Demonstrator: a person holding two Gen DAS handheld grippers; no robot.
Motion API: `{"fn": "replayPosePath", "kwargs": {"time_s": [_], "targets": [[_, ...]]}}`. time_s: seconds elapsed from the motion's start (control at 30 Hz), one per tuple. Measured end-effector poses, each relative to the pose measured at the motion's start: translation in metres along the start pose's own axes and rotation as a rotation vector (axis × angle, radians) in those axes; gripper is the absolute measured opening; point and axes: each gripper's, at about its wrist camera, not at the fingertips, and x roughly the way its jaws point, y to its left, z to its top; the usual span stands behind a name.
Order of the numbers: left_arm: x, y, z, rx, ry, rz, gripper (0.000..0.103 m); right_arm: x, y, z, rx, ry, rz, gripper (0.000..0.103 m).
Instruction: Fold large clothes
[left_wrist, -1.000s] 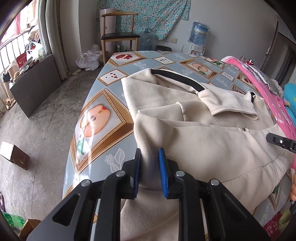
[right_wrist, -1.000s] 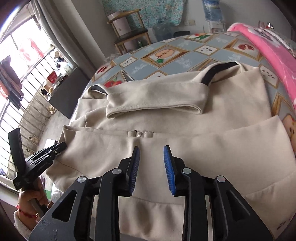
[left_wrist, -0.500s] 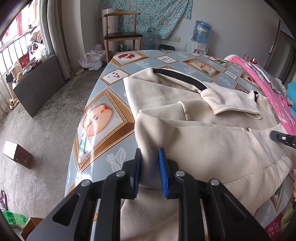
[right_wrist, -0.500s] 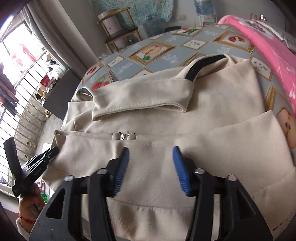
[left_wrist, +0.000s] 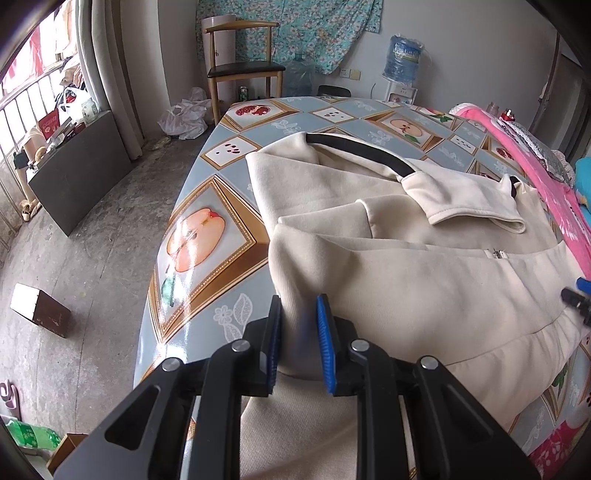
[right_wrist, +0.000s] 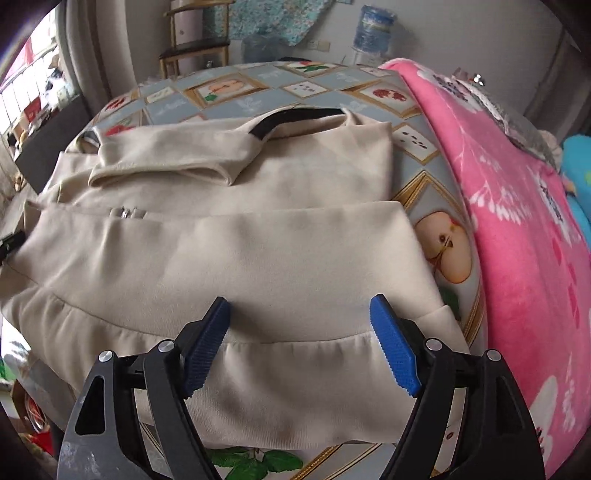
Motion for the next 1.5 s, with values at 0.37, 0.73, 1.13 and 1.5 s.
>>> {"fn": "replayPosePath", "kwargs": {"time_s": [0.37, 0.73, 1.13, 1.5], "targets": [[-0.003, 0.004, 0.001, -0.012, 0.021, -0.014, 0.019, 0.021, -0.083, 0.026, 0.257, 0.078, 0.285, 0.076], [0.0, 0.026, 0.007, -0.098, 0.078, -0.169, 0.019, 0.042, -0.08, 0.035, 0.259, 0.2, 0.417, 0.07], [-0.007, 0.046, 0.003, -0.181, 0.077, -0.352, 0.021, 0.045, -0.106, 0.043, 0.317, 0.188, 0.521, 0.066], [-0.006, 0.049, -0.004, -0.174, 0.073, -0.366, 0.021, 0.038, -0.104, 0.039, 0.286, 0.189, 0.533, 0.055]]}}
